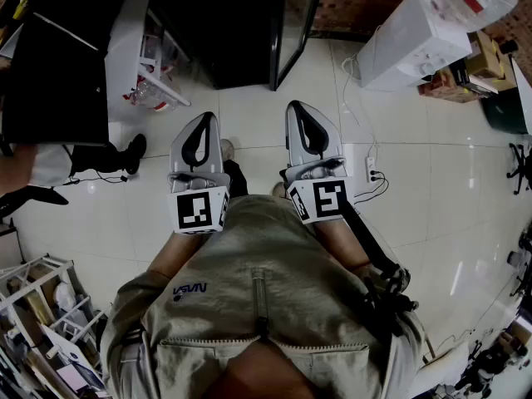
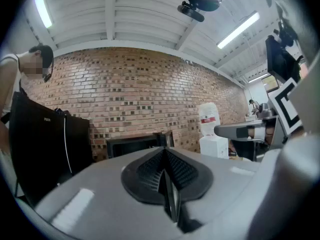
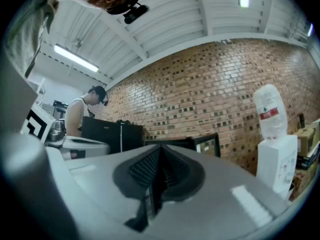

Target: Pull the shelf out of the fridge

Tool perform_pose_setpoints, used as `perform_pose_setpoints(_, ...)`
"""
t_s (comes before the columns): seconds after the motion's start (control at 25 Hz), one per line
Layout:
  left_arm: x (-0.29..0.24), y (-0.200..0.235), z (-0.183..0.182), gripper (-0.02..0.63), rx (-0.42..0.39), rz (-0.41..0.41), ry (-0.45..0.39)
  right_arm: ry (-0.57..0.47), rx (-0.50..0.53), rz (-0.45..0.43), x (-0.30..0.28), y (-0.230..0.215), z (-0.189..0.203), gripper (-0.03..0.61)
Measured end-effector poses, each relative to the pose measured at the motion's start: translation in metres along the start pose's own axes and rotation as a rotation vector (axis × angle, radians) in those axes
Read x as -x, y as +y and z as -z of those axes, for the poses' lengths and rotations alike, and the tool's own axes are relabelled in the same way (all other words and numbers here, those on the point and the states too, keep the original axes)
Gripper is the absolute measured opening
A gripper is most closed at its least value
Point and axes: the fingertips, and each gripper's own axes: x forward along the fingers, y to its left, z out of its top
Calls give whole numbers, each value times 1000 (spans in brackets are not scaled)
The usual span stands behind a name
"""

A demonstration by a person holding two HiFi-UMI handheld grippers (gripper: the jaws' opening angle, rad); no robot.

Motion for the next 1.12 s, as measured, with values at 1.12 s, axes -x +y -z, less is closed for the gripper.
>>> perform_pose_setpoints(1.12, -207, 200, -3, 6, 41, 102, -26, 63, 75, 114, -284, -5, 16, 0)
